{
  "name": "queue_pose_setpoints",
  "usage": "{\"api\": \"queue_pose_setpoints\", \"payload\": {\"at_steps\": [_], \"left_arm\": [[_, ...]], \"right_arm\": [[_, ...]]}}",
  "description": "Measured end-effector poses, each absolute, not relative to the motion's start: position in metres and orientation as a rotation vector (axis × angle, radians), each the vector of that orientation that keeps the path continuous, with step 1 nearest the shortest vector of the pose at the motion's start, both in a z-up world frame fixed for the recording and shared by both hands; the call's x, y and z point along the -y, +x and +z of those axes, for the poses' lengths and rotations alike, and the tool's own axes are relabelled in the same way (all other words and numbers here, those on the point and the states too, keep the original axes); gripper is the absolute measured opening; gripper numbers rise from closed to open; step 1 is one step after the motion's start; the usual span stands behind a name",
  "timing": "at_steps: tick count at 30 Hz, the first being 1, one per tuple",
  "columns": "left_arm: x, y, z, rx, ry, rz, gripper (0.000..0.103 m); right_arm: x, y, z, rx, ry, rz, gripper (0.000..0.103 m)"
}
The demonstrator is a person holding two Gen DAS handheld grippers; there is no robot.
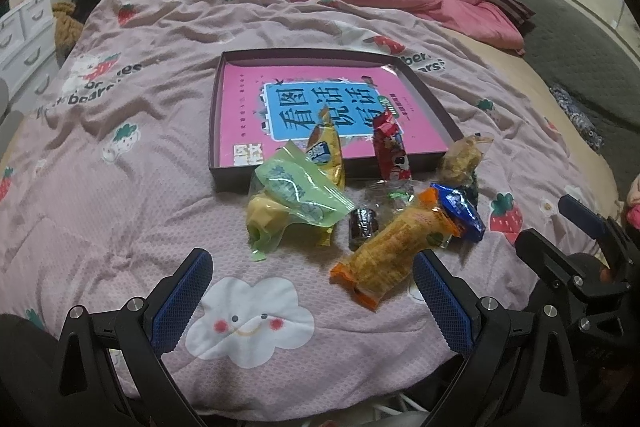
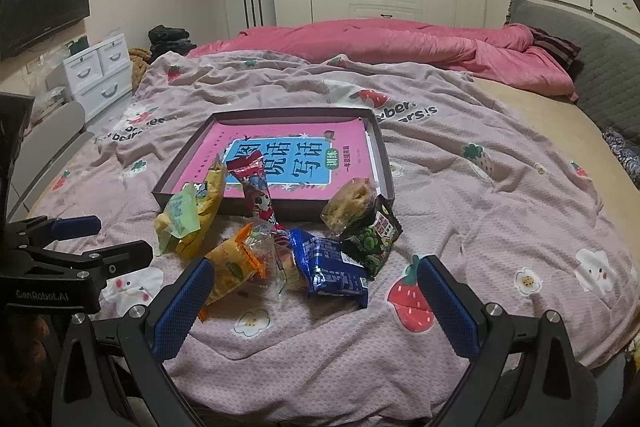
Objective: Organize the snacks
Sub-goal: 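Move both tools toward the snack packets in front of the tray, then grasp the green snack bag with left gripper while right gripper grasps the clear pastry bag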
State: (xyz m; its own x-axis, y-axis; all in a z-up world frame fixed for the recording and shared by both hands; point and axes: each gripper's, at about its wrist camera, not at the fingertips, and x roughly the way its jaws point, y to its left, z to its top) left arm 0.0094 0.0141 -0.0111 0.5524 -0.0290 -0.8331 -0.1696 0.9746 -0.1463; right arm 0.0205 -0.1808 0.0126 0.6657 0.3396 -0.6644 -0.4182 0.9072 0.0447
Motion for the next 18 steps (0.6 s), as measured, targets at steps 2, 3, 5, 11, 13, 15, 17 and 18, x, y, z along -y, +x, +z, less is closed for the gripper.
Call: {"api": "queue_pose_setpoints", "payload": {"at_steps": [2, 3, 5, 11, 13, 15, 17, 18], "left_arm": [[-0.018, 0.011, -0.013, -0.986, -0.219, 0.096, 0.1], [-0.02, 0.012, -0.014, -0.988, -0.227, 0.1, 0.1], [-0.025, 0.014, -0.015, -0.987, -0.231, 0.111, 0.1], [-0.045, 0.023, -0.024, -0.995, -0.312, 0.118, 0.1], [-0.051, 0.026, -0.027, -1.0, -0.318, 0.131, 0.1], [-0.058, 0.03, -0.031, -1.01, -0.319, 0.146, 0.1], [-0.064, 0.033, -0.035, -1.023, -0.321, 0.147, 0.1], [-0.066, 0.036, -0.038, -1.035, -0.311, 0.136, 0.1]], "right_arm": [[0.181, 0.023, 0.011, -0.731, -0.111, 0.43, 0.102], [0.181, 0.024, 0.011, -0.732, -0.108, 0.431, 0.102], [0.182, 0.026, 0.01, -0.732, -0.106, 0.432, 0.102], [0.183, 0.034, 0.008, -0.734, -0.097, 0.431, 0.102], [0.183, 0.038, 0.007, -0.738, -0.094, 0.428, 0.102], [0.184, 0.041, 0.005, -0.741, -0.09, 0.427, 0.102], [0.184, 0.043, 0.004, -0.746, -0.089, 0.425, 0.102], [0.184, 0.044, 0.003, -0.747, -0.088, 0.424, 0.102]]}}
